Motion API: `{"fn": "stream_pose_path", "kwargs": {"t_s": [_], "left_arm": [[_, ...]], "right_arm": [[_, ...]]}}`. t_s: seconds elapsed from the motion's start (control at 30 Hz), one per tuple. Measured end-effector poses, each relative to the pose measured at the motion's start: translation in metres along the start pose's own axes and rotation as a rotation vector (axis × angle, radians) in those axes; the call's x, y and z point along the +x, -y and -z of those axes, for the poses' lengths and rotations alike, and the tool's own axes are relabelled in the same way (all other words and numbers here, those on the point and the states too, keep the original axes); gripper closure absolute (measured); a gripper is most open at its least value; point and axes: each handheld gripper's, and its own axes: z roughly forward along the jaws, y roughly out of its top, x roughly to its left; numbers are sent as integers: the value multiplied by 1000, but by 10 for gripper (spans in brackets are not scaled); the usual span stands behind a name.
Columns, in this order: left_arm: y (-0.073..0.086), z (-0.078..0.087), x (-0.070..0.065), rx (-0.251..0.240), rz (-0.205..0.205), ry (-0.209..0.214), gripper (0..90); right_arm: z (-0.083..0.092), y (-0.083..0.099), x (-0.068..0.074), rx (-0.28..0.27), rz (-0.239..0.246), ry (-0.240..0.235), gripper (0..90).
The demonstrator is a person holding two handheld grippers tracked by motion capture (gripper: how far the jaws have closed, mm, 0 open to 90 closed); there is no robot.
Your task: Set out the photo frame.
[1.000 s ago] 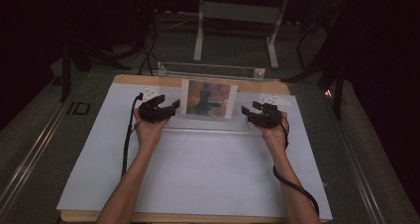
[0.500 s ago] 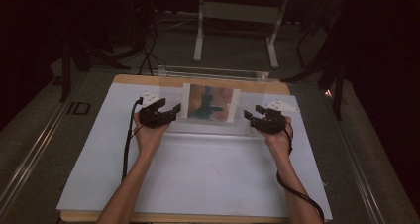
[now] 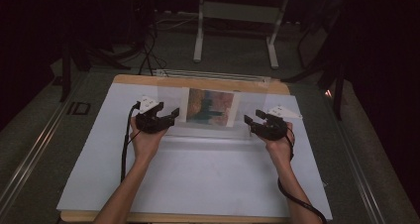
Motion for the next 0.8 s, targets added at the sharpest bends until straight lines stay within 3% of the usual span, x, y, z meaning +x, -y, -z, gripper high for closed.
{"fn": "stream_pose_path", "kwargs": {"t_s": [0.8], "left_arm": [[22,16,-10,33,6,9,331]], "right_arm": [[17,20,15,23,18,4,418]]}}
